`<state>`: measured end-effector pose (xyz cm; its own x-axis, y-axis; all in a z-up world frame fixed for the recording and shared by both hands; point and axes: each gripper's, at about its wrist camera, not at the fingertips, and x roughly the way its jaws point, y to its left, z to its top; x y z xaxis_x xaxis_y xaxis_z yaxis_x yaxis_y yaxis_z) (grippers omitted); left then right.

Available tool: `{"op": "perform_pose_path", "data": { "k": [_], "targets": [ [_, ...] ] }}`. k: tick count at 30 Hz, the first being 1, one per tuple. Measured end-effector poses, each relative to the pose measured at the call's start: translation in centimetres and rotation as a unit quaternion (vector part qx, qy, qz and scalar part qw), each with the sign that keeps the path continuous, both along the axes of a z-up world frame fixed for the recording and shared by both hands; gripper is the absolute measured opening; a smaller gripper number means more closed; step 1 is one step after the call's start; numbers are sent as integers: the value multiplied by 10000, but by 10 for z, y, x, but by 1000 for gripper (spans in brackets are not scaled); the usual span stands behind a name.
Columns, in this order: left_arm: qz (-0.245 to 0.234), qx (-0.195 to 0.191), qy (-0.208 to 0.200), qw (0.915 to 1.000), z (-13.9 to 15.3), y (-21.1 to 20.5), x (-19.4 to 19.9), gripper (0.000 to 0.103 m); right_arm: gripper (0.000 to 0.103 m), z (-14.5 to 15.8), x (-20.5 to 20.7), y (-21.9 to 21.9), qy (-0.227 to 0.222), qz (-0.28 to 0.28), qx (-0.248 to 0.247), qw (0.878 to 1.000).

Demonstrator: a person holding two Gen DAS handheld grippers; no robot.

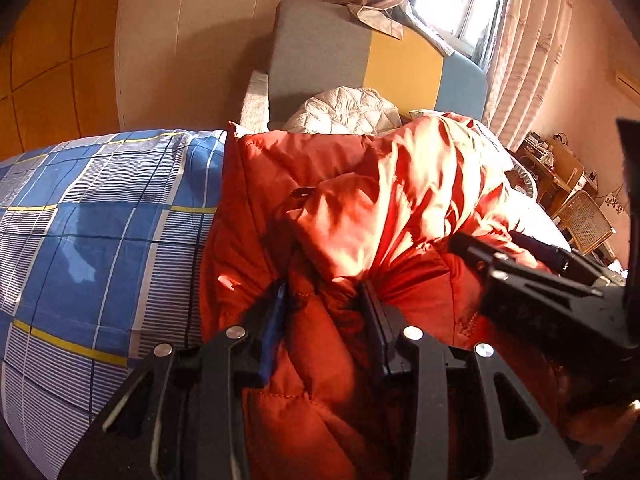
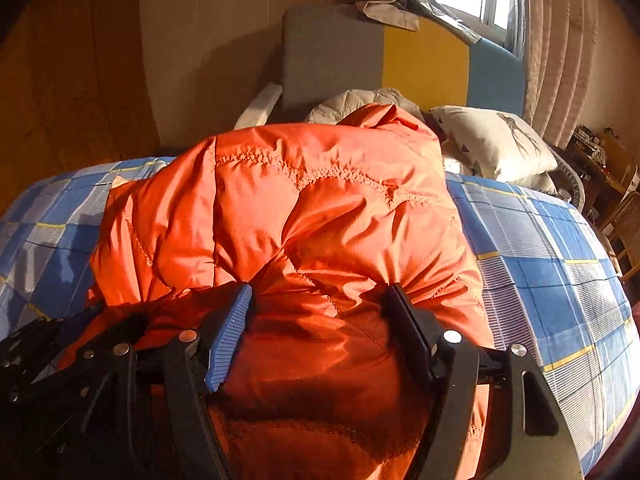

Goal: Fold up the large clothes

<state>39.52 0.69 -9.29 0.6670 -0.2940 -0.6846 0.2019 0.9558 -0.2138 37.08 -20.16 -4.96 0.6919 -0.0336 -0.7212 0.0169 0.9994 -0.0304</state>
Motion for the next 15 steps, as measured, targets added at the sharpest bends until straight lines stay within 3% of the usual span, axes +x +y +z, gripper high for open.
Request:
{"op": "perform_pose_path", "data": {
  "k": [7, 15],
  "targets": [
    [125, 2, 31, 9999, -4, -2, 1, 37, 69, -12, 3, -1, 0, 36, -14, 10000],
    [201, 94, 28, 9998, 3, -7, 1, 44, 69, 11, -18, -1, -189, -139, 182, 9996]
  ]
}}
